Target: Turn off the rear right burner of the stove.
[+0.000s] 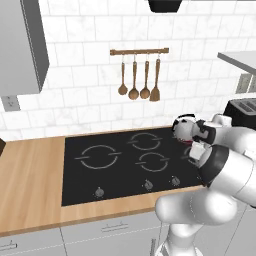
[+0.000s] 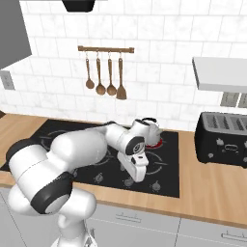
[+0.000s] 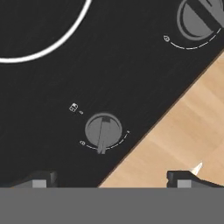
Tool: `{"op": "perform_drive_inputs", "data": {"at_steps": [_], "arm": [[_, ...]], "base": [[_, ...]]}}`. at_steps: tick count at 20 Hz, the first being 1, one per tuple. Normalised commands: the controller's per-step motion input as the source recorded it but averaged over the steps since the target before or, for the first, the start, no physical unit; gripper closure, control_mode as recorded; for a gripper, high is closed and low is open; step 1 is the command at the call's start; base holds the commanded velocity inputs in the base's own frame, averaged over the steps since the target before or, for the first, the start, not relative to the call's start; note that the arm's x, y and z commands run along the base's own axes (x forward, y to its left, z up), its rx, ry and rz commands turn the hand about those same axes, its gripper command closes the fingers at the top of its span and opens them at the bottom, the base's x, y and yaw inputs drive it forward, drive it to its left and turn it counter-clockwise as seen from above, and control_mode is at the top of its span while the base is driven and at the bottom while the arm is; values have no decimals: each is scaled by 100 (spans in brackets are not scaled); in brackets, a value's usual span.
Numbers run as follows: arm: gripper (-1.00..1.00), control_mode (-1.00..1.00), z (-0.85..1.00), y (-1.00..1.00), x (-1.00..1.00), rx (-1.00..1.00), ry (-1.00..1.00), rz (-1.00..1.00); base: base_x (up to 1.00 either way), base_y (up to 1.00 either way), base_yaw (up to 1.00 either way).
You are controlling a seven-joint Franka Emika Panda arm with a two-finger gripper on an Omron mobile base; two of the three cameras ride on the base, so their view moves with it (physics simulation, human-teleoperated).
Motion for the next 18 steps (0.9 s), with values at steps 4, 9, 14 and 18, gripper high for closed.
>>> {"op": "perform_drive_inputs", "data": {"at_steps": [4, 9, 14, 18], "arm": [[-100, -100, -48, 0, 3, -7, -8, -12], [-100, -100, -7, 0, 0, 0, -2, -2], [-100, -100, -19, 0, 2, -1, -1, -1], [-100, -100, -13, -1, 18, 0, -2, -3]], "base": [[0, 0, 0], [0, 0, 0], [0, 0, 0], [0, 0, 0]]}}
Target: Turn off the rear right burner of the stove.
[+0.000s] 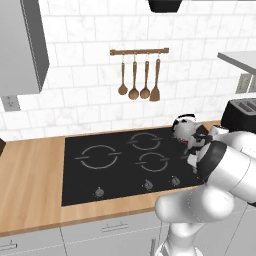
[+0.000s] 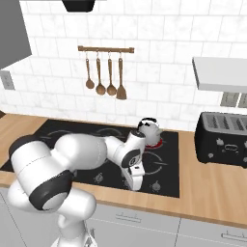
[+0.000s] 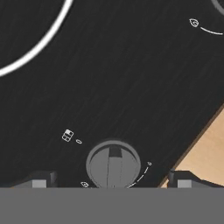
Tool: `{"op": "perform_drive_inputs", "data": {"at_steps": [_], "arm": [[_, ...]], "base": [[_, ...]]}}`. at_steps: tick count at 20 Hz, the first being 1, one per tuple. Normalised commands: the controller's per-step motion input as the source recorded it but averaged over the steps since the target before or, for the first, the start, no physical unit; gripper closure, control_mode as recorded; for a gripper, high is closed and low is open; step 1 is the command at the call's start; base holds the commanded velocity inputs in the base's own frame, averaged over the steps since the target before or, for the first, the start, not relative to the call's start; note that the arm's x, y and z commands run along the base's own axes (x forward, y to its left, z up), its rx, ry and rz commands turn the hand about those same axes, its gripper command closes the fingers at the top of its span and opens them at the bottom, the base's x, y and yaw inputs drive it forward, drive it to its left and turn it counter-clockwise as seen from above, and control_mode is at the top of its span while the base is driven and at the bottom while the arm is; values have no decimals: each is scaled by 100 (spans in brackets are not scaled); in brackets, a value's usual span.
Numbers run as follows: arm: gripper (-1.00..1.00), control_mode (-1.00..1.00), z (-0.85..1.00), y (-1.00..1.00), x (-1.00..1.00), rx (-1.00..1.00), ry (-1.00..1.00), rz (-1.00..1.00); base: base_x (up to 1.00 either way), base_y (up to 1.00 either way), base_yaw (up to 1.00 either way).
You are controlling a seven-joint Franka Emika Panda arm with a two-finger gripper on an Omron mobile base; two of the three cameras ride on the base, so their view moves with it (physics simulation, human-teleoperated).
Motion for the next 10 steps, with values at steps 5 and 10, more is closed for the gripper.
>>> {"op": "perform_drive_inputs", "data": {"at_steps": [5, 10], "arm": [[-100, -100, 0, -8, 19, 0, 0, 0], [100, -100, 0, 0, 0, 0, 0, 0]], "base": [[0, 0, 0], [0, 0, 0]]}}
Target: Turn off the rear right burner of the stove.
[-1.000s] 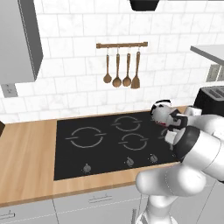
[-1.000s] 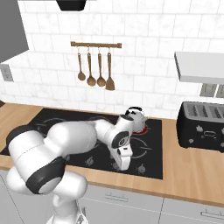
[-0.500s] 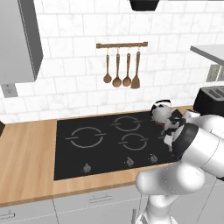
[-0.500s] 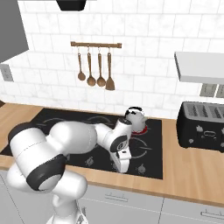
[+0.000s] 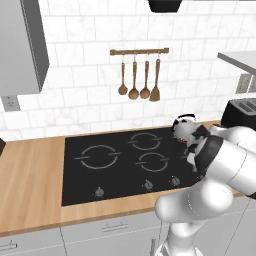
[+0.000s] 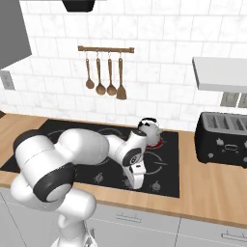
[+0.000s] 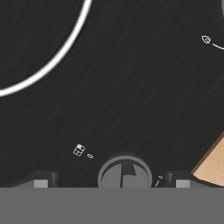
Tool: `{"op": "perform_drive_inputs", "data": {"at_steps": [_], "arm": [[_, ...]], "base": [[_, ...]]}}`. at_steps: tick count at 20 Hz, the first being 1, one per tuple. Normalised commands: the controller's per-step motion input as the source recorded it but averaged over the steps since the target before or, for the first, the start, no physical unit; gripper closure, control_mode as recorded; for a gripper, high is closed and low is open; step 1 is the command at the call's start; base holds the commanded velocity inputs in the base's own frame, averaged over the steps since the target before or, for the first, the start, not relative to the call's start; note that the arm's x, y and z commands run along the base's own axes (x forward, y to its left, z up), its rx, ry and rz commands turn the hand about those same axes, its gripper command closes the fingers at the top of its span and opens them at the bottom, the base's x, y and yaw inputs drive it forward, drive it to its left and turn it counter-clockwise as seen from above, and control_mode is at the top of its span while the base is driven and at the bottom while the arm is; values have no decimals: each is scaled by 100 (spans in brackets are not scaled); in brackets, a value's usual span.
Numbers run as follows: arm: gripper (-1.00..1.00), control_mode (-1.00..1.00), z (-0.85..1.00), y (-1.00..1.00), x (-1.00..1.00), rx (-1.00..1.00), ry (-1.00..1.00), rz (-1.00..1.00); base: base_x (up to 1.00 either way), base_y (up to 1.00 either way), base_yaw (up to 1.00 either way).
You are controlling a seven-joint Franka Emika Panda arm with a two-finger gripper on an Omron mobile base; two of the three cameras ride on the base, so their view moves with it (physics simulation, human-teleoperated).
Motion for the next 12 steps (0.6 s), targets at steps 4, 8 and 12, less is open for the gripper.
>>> {"op": "perform_drive_inputs", "data": {"at_steps": [4, 8, 12], "arm": [[100, -100, 0, 0, 0, 0, 0, 0], [100, -100, 0, 0, 0, 0, 0, 0], [100, -100, 0, 0, 0, 0, 1, -13]], "base": [[0, 0, 0], [0, 0, 0], [0, 0, 0]]}}
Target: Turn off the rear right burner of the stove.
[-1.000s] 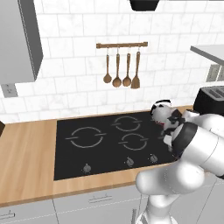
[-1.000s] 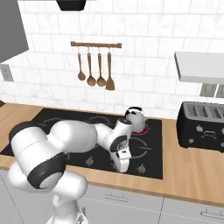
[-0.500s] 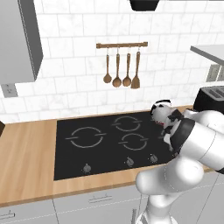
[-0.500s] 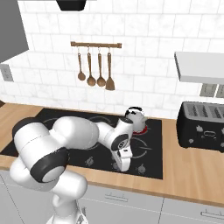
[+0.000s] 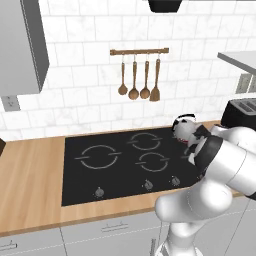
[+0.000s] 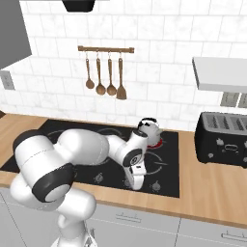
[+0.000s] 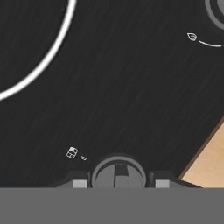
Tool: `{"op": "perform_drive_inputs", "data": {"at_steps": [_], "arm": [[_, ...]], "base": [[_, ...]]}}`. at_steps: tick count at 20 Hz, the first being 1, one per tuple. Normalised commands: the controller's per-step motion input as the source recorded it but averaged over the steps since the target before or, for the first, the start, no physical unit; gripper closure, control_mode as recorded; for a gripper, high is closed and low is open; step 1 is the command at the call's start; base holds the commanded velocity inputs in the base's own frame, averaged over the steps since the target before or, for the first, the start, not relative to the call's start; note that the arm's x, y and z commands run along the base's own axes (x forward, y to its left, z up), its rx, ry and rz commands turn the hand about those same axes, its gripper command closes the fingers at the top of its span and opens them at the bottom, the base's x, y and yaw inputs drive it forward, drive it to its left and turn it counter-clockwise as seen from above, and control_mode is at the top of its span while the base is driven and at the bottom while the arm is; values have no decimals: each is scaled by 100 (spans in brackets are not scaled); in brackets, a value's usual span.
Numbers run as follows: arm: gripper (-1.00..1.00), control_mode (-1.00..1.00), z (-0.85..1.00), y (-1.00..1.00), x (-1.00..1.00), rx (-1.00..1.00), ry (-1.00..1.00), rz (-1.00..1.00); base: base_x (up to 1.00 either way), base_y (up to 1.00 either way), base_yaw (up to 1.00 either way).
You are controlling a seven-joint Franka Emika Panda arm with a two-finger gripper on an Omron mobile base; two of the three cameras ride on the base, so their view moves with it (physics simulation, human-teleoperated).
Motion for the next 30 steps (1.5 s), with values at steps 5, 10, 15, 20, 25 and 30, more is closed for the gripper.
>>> {"op": "perform_drive_inputs", "data": {"at_steps": [5, 10, 15, 20, 25, 30], "arm": [[100, -100, 0, 0, -11, 0, 3, -35], [100, -100, 0, 11, -13, 0, 3, -51], [100, -100, -2, 47, -2, 0, 0, -62], [100, -100, -1, 60, 0, -2, 2, -68], [100, -100, 0, 67, 4, -5, 3, -75], [100, -100, 0, 75, 21, -8, 3, -81]], "base": [[0, 0, 0], [0, 0, 0], [0, 0, 0], [0, 0, 0], [0, 0, 0], [0, 0, 0]]}}
